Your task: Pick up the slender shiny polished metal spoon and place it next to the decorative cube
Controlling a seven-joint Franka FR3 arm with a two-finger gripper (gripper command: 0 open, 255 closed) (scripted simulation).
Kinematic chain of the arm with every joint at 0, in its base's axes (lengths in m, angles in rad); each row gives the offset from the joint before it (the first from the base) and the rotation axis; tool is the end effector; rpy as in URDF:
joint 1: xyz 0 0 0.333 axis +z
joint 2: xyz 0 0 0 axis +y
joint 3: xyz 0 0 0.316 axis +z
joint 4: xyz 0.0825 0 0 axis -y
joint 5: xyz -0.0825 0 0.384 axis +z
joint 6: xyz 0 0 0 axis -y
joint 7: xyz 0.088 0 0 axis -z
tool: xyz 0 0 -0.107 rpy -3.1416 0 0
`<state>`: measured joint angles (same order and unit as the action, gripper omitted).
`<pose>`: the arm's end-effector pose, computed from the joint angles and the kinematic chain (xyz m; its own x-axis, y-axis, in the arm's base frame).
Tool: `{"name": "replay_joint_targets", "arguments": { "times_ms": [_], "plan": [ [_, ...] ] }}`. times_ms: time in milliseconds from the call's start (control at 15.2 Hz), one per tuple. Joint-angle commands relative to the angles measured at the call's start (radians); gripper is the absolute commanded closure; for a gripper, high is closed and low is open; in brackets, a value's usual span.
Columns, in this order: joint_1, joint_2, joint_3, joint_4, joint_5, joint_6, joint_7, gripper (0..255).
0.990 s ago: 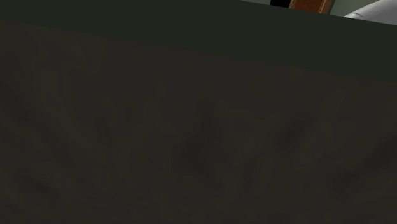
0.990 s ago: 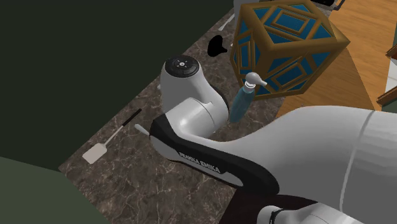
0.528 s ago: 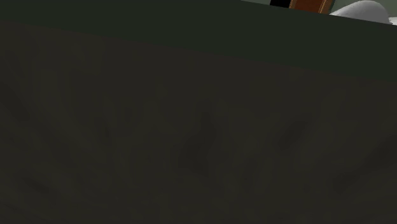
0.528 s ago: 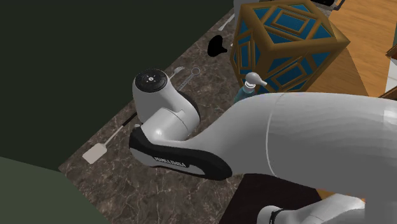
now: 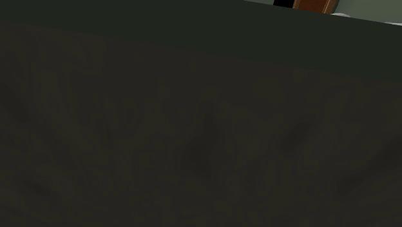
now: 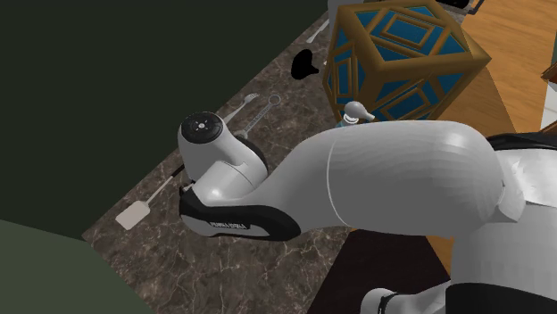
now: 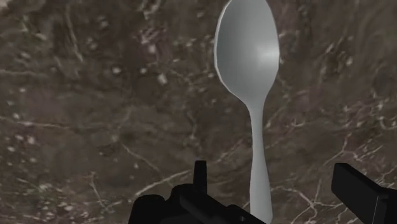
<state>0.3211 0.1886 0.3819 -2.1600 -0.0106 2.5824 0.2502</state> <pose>0.4466 0.3733 0.3413 0.8854 0.4085 0.2216 0.4407 -0.8895 -0.1209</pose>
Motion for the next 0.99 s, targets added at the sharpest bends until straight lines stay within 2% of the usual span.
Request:
{"name": "replay_joint_targets", "arguments": {
  "times_ms": [0,462,528,924],
  "plan": [
    [0.004,0.018,-0.003,0.000,-0.012,0.018,0.008,0],
    [0.005,0.018,-0.003,0.000,-0.012,0.018,0.008,0],
    [0.005,0.018,-0.003,0.000,-0.012,0.018,0.008,255],
    [0.005,0.018,-0.003,0.000,-0.012,0.018,0.008,255]
  ]
}}
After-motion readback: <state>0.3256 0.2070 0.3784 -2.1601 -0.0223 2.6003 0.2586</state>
